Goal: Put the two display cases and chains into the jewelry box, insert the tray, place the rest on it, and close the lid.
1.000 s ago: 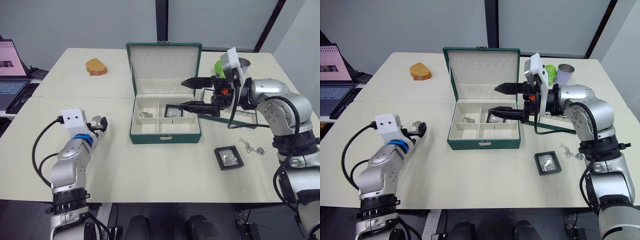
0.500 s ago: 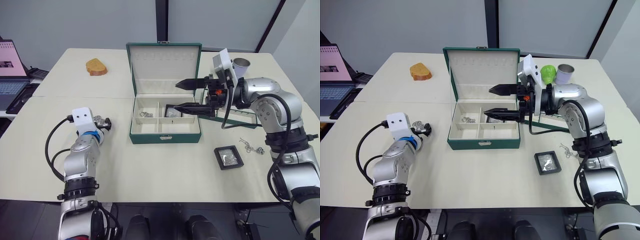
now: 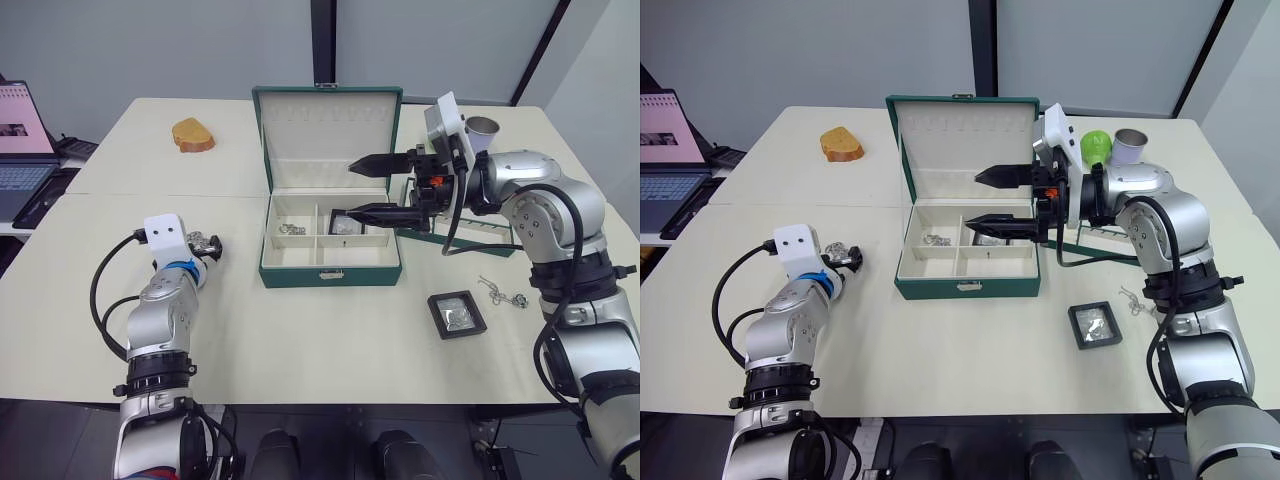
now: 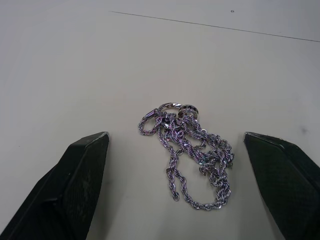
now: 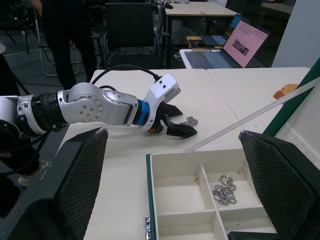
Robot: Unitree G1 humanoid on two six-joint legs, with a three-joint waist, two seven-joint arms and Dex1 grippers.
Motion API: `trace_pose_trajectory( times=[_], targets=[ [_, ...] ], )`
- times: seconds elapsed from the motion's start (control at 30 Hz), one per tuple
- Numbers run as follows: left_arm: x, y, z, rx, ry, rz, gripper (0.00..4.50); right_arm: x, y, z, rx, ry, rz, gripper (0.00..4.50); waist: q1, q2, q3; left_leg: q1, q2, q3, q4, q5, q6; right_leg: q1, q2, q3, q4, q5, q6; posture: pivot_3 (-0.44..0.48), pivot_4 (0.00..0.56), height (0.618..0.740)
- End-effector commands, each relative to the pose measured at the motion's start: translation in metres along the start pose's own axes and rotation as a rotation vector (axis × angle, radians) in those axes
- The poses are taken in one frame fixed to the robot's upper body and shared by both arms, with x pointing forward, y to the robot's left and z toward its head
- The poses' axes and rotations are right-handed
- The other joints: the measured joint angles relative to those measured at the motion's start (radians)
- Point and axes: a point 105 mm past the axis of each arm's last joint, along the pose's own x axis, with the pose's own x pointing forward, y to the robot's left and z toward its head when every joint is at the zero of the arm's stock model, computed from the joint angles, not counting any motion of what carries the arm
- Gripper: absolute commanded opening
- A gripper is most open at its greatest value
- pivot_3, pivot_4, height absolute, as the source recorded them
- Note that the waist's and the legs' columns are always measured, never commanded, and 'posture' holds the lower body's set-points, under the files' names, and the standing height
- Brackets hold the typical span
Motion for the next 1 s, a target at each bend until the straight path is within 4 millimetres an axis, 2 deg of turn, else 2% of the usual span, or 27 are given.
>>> trace_pose_trajectory(
  times=[0.03,0.1,0.23,0.5,0.53,0.77,1.0],
  targets=[
    [0.002,0.000,-0.018,0.002,0.076,0.001,4.08,-0.004,0.000,0.016,-0.050,-0.039,-0.010,4.50,0.000,0.000,0.000,0.000,0.000,0.000,0.000,0.000,0.000,0.000,0.000,0.000,0.000,0.000,0.000,0.000,0.150,0.740],
    [0.002,-0.001,-0.018,0.003,0.075,-0.004,3.66,-0.004,-0.001,0.017,-0.050,-0.039,-0.012,4.50,0.001,0.000,0.000,0.000,0.000,0.000,0.000,0.000,0.000,0.000,0.000,0.000,0.000,0.000,0.000,0.000,0.150,0.740],
    [0.002,-0.001,-0.019,0.002,0.079,-0.008,2.55,-0.006,0.000,0.021,-0.046,-0.062,-0.014,4.50,0.001,0.000,0.000,0.000,0.000,0.000,0.000,0.000,0.000,0.000,0.000,0.000,0.000,0.000,0.000,0.000,0.150,0.740],
    [0.000,-0.002,-0.020,0.000,0.081,-0.014,0.15,-0.008,0.000,0.029,-0.043,-0.107,-0.019,4.50,0.002,0.001,-0.001,0.000,0.000,0.000,0.000,0.000,0.000,0.000,0.000,0.000,0.000,0.000,0.000,0.000,0.150,0.740],
    [0.000,-0.002,-0.020,-0.001,0.082,-0.014,0.03,-0.008,0.000,0.030,-0.043,-0.109,-0.019,4.50,0.002,0.001,-0.001,0.000,0.000,0.000,0.000,0.000,0.000,0.000,0.000,0.000,0.000,0.000,0.000,0.000,0.150,0.740],
    [-0.001,-0.004,-0.018,-0.003,0.059,-0.017,0.03,-0.009,0.000,0.030,-0.040,-0.113,-0.023,4.50,0.002,0.001,-0.001,0.000,0.000,0.000,0.000,0.000,0.000,0.000,0.000,0.000,0.000,0.000,0.000,0.000,0.150,0.740],
    [-0.010,0.000,0.013,-0.035,-0.072,0.002,0.03,-0.012,-0.002,0.032,-0.051,-0.120,-0.033,4.50,0.002,0.001,-0.001,0.000,0.000,0.000,0.000,0.000,0.000,0.000,0.000,0.000,0.000,0.000,0.000,0.000,0.150,0.740]
  ],
)
